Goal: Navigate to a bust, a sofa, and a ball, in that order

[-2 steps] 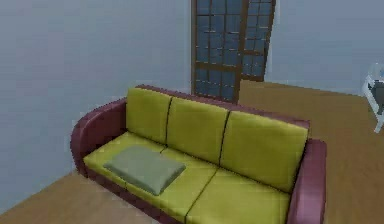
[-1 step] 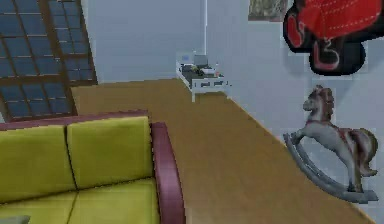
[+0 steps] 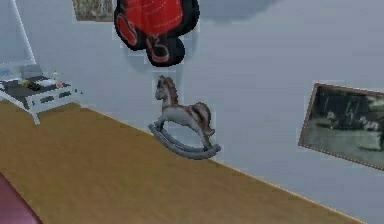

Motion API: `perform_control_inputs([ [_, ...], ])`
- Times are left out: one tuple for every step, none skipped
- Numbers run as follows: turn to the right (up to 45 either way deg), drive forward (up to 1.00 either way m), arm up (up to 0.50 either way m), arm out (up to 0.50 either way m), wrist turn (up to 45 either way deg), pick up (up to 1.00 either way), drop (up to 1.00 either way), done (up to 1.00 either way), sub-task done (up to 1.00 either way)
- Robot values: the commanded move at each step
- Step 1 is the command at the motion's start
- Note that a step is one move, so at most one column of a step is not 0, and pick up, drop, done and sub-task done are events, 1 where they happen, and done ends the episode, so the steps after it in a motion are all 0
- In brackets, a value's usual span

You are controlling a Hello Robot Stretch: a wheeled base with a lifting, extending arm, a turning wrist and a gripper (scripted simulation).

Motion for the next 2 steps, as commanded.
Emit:
perform_control_inputs([
  [0.0,0.35,0.0,0.0,0.0,0.0,0.0,0.0,0.0],
  [-6.0,0.0,0.0,0.0,0.0,0.0,0.0,0.0,0.0],
])
